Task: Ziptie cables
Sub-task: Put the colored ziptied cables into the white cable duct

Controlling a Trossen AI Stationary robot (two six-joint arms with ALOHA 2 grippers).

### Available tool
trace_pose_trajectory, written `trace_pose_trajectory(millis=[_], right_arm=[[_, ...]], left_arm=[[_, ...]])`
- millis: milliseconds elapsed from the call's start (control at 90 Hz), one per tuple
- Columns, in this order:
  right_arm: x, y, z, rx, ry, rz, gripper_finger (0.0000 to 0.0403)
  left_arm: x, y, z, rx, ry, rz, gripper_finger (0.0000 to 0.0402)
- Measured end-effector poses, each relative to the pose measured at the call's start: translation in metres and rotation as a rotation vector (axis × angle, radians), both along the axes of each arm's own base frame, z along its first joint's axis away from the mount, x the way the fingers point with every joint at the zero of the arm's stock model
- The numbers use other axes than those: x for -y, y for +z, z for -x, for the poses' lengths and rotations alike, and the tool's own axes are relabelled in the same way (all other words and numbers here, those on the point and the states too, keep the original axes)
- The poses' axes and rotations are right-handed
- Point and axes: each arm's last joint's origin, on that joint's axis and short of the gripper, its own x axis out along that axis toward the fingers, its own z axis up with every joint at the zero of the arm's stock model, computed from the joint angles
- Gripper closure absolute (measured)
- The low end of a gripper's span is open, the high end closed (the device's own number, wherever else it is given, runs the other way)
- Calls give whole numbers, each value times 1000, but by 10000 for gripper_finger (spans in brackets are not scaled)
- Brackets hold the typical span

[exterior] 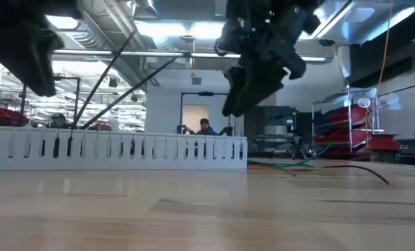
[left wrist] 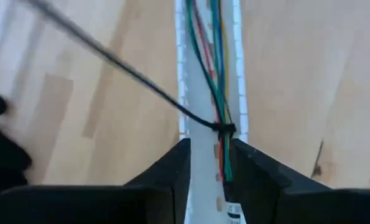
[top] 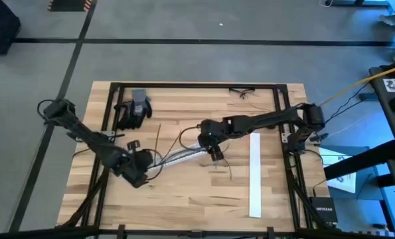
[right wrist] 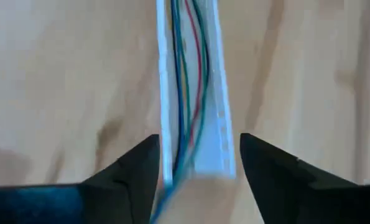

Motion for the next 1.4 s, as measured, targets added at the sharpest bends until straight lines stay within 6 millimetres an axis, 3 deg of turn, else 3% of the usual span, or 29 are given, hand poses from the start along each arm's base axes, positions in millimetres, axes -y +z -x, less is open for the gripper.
trace_pose_trajectory(millis=[111,222,344,544,1067,1178,1400], right_arm=[[0,-13,-4,149,25,-104,195],[-16,-20,-16,308,69,-148,196],[-34,-20,-32,429,56,-98,197],[-46,-10,-65,471,-10,27,197],[-47,-8,-134,379,-121,222,197],[-46,-13,-136,357,-164,265,197],[-42,-30,-122,133,-218,327,197]], left_arm=[[-1,-16,13,23,65,7,315],[-3,-38,16,60,100,49,321],[-9,-55,12,129,109,93,325],[-21,-70,4,187,111,123,326],[-30,-78,-13,244,74,99,326],[-30,-81,-14,239,75,95,326],[-29,-81,-14,237,73,95,326]])
